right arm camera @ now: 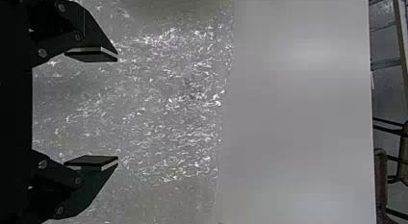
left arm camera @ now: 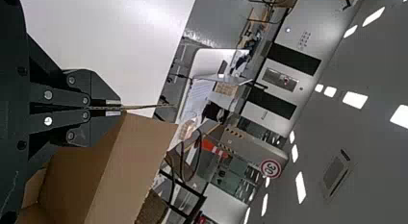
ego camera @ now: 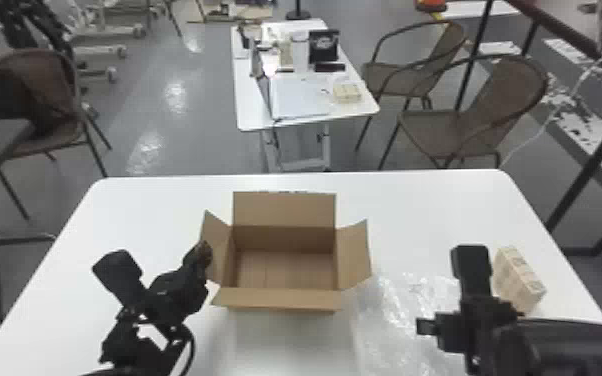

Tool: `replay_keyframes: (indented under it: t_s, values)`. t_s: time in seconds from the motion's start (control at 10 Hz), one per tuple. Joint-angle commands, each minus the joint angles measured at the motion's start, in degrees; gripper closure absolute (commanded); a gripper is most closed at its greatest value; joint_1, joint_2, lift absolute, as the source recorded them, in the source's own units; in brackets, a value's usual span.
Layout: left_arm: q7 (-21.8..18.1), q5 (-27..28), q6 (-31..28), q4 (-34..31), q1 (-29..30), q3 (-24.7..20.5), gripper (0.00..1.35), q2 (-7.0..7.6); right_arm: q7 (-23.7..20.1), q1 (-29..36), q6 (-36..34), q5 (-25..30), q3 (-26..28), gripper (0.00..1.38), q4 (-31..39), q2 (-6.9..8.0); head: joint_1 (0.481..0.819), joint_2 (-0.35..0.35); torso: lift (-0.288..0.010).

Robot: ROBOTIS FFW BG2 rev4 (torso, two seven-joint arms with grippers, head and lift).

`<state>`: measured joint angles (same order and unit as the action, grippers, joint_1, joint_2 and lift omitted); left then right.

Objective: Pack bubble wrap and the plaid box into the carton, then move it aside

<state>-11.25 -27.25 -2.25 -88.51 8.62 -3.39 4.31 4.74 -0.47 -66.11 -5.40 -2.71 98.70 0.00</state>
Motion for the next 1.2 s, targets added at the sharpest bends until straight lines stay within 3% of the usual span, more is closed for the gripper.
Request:
replay_keyframes:
  t_s: [0.0,0.2,0.4,0.5,0.9,1.1]
  values:
    - [0.00,0.00,-0.04,0.00,-0.01,0.05,1.21,0.00,0.00,-1.20,0.01,0.74,-0.02,0.50,-3.87,0.06,0.695,0.055,-0.027]
    - [0.00,-0.26,-0.04,0.00,-0.09,0.31,1.21,0.09,0.00,-2.25,0.45,1.18,-0.02,0.60,-7.91,0.06,0.695,0.050,-0.027]
    - [0.00,-0.44,-0.04,0.00,-0.09,0.31,1.21,0.18,0.00,-2.25,-0.95,2.41,-0.11,1.02,-7.30,0.06,0.695,0.044,-0.027]
    - [0.00,-0.44,0.05,0.00,-0.01,0.23,1.21,0.18,-0.08,-1.81,-0.95,2.32,-0.11,1.08,-5.98,0.00,0.695,0.040,-0.027]
    - [0.00,-0.79,0.40,0.00,0.08,-0.21,1.21,0.18,-0.08,4.25,-0.51,-4.27,0.95,1.08,9.58,-2.81,0.695,0.046,-0.027]
    - [0.00,-0.79,0.58,0.00,0.08,-0.48,1.21,0.09,-0.08,7.94,-0.69,-7.26,2.36,1.08,20.83,-3.07,0.695,0.050,-0.027]
